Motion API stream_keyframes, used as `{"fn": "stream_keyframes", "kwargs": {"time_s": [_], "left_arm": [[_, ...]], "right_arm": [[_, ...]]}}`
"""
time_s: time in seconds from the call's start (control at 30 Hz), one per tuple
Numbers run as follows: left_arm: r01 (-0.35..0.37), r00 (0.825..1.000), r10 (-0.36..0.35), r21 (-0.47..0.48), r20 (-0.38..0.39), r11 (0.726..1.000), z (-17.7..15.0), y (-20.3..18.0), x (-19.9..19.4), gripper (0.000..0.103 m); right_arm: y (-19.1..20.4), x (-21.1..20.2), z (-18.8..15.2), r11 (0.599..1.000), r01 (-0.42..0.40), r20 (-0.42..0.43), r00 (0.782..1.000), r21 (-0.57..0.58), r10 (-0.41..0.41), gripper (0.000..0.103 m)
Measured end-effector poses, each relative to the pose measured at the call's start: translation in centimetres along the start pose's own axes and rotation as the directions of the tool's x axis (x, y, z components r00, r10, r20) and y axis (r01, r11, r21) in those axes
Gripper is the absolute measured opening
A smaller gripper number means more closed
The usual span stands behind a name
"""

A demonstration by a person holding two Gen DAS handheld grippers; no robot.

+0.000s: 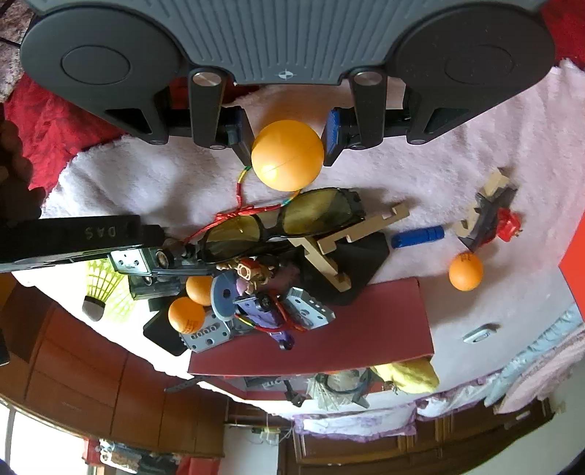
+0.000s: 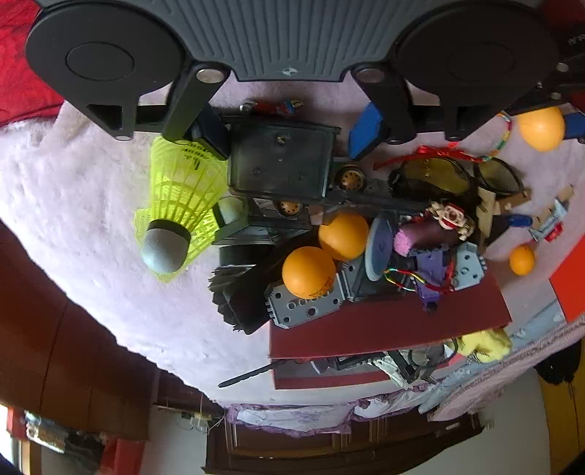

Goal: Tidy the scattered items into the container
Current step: 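Grasp the dark translucent square case with the right tool while the left holds the ball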

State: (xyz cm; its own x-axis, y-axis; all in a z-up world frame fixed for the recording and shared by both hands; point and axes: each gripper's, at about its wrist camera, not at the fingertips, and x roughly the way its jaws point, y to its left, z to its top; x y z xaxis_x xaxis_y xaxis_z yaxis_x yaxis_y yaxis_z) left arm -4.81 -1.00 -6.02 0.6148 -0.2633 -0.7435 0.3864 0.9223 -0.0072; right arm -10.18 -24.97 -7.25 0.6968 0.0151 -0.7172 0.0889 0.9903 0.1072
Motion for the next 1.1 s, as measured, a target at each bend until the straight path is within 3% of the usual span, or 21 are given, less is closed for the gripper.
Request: {"fn": "stream_keyframes", "kwargs": {"time_s": [0.13,0.3,0.53,0.63,0.77,0.9,1.03,1.1], "left_arm": [[0.007,1.0,-0.007,0.001,0.009,1.0,0.0,-0.1,0.0,0.04],[0.001,1.0,-0.001,-0.008,0.016,1.0,0.0,0.2,-0.2,0.04],[0.002,1.0,-0.003,-0.012,-0.016,1.0,-0.4,0.2,0.3,0.04],[-0.001,1.0,0.0,-0.016,-0.023,1.0,-0.5,0.3,0.5,0.04],[0.0,0.999,-0.002,-0.038,-0.04,0.999,-0.7,0.7,1.0,0.04],[-0.001,0.999,-0.001,-0.034,-0.039,0.999,-0.8,0.8,1.2,0.041],[0.003,1.0,-0.003,-0.015,-0.029,1.0,-0.7,0.6,1.0,0.038],[0.005,1.0,-0.005,-0.015,-0.024,1.0,-0.6,0.6,0.9,0.038]], "right_arm": [[0.7,0.8,0.2,0.999,0.036,-0.009,0.999,-0.01,-0.036,0.065],[2.5,-0.9,-0.9,0.989,-0.038,-0.06,0.998,-0.146,0.03,0.065],[5.1,-2.5,-2.5,0.94,-0.132,-0.148,0.985,-0.313,0.089,0.065],[5.6,-2.0,-3.0,0.944,-0.12,-0.174,0.982,-0.308,0.068,0.066],[5.1,-1.8,-3.0,0.951,-0.121,-0.179,0.981,-0.283,0.071,0.076],[4.4,-1.3,-3.1,0.963,-0.137,-0.188,0.978,-0.232,0.094,0.077],[4.5,-1.1,-3.2,0.962,-0.138,-0.182,0.979,-0.237,0.096,0.076],[4.5,-1.3,-3.2,0.959,-0.148,-0.175,0.979,-0.241,0.107,0.067]]}}
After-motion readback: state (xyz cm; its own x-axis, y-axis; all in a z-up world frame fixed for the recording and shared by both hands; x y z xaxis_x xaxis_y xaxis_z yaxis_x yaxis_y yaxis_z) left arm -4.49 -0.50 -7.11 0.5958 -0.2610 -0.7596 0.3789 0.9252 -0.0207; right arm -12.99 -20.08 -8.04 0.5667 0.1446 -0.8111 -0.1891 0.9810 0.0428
